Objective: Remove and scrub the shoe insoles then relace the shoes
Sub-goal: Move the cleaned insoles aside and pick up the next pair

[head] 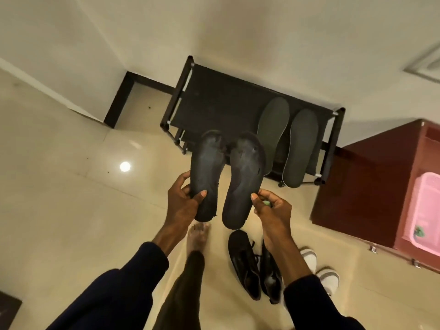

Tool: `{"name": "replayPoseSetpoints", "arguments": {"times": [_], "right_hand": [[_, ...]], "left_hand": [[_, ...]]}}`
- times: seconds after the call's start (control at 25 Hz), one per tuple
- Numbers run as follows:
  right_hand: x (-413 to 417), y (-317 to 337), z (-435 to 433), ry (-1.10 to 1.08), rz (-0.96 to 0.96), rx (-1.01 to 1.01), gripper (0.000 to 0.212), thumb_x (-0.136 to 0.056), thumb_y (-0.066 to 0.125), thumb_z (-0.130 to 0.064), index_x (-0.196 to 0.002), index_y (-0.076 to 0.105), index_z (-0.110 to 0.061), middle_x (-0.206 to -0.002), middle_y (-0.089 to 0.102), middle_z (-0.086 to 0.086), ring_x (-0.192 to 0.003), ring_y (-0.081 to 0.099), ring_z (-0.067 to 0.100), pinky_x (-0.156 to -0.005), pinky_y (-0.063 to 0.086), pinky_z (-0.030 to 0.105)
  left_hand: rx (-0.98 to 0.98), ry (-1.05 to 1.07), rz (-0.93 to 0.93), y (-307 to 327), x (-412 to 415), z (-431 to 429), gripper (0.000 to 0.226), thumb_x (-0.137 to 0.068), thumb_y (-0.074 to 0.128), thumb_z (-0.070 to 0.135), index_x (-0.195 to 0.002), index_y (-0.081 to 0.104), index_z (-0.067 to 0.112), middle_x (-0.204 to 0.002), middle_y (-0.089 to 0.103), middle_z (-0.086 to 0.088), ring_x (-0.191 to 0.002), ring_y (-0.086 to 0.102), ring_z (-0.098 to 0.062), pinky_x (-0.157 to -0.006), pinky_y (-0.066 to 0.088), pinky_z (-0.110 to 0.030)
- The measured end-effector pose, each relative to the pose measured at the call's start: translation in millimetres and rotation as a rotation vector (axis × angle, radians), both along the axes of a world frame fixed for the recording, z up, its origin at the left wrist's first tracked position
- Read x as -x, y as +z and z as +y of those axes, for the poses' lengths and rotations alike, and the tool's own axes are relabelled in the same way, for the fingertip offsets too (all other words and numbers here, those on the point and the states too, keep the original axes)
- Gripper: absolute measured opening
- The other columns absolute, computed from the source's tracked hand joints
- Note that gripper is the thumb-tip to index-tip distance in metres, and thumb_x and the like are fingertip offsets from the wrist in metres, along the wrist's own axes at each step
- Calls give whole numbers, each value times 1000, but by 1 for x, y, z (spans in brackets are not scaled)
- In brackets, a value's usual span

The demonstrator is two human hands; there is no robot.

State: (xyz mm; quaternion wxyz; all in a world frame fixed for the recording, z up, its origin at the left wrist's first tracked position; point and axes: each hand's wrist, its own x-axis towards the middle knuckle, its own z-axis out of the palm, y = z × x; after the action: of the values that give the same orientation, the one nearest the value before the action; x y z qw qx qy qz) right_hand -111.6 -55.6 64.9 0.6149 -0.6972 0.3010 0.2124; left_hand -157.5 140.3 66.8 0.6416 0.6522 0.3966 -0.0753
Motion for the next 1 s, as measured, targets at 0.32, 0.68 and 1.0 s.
{"name": "replayPoseSetpoints", "arguments": {"times": [0.32,0.68,1.0], "right_hand": [[-117,-45,63,-125,21,78,24,-90,75,-9,-114,73,-7,-98,73,3,-88,69,15,-82,58,29],[-185,-78,91,-141,72,262,24,-88,78,-12,-111,74,-8,-102,71,4,-93,69,24,-69,56,24],[-192,-87,93,-19,-14,478,22,-86,79,-10,-105,74,1,-107,73,15,-89,64,22,-86,54,32]], "left_hand": [[-74,-105,-17,-43,-134,62,61,-86,76,-4,-137,52,19,-121,70,-3,-100,72,-5,-79,59,-19],[-156,-164,26,-82,-210,84,67,-85,79,2,-144,49,16,-138,62,-5,-123,62,-21,-106,53,-45],[-263,-304,61,-95,-220,87,67,-85,81,7,-144,49,8,-138,61,-11,-127,60,-29,-109,50,-43]]}}
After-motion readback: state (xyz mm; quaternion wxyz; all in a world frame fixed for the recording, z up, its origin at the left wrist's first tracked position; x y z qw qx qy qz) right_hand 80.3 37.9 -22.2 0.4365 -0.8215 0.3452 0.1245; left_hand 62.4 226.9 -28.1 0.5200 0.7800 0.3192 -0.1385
